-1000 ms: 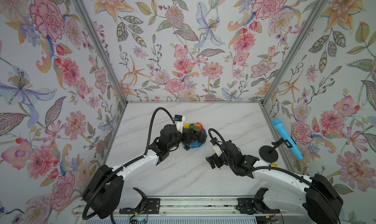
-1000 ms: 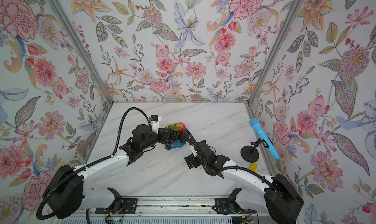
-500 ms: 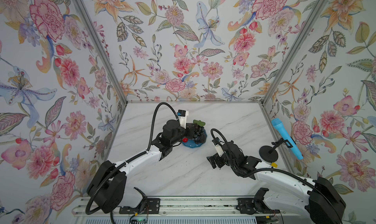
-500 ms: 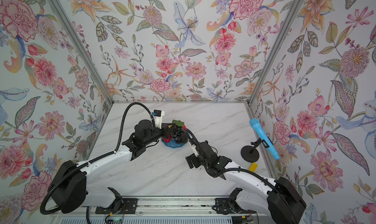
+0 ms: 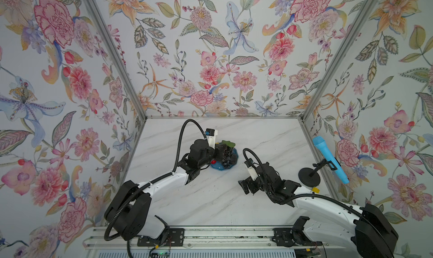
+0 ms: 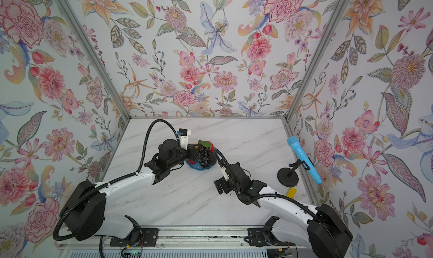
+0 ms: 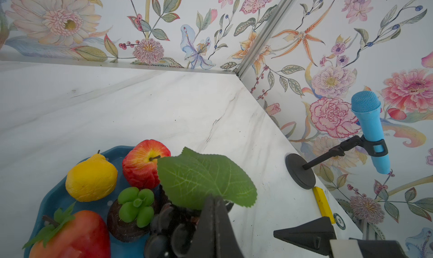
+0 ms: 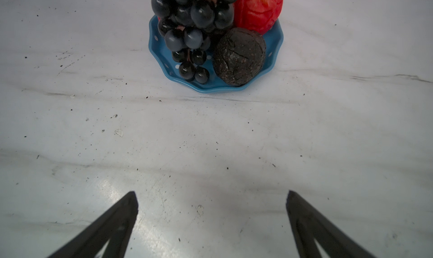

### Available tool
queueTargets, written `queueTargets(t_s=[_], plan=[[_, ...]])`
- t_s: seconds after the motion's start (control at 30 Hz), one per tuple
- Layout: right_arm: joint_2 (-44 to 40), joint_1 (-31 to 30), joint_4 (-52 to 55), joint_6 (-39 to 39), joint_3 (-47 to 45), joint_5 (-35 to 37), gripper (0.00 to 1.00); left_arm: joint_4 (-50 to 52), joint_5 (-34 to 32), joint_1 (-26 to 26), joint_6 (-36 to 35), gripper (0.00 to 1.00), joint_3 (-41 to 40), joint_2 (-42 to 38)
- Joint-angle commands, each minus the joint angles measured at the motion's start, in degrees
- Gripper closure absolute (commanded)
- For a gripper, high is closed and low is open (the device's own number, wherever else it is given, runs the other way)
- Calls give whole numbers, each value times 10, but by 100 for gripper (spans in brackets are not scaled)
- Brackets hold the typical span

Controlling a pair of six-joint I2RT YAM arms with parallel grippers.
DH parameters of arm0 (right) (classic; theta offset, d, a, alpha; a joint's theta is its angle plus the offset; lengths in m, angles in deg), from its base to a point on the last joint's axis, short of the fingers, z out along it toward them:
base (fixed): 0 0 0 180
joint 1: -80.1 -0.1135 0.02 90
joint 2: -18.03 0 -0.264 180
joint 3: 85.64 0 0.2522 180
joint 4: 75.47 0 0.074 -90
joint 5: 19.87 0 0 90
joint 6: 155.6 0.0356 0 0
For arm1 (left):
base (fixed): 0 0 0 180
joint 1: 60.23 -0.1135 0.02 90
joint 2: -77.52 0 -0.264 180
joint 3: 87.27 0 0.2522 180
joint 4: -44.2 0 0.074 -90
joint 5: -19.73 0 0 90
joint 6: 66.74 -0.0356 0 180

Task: Arrange fruit in a fruit bowl
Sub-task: Place the fruits in the fruit bowl.

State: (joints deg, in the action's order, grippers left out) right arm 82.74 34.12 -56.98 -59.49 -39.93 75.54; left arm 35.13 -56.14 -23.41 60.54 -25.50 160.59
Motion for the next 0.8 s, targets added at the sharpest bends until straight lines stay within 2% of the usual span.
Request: queueTargets(t_s=[0.0,0.37,0.63,0.77], plan=[[5,2,-9,7,-7,-3,0,-15,-22,-1,-14,100,-14,1],[12,3,-15,8,-8,-6,0,-15,-64,-19,-11,100,-47,2],[15,4,-13,7,-7,-5,0,-19,-31,-26,-23,100,-35,27],[15,5,-15,7,-7,-7,1,-7,-41,-26,-27,100,-35,29]])
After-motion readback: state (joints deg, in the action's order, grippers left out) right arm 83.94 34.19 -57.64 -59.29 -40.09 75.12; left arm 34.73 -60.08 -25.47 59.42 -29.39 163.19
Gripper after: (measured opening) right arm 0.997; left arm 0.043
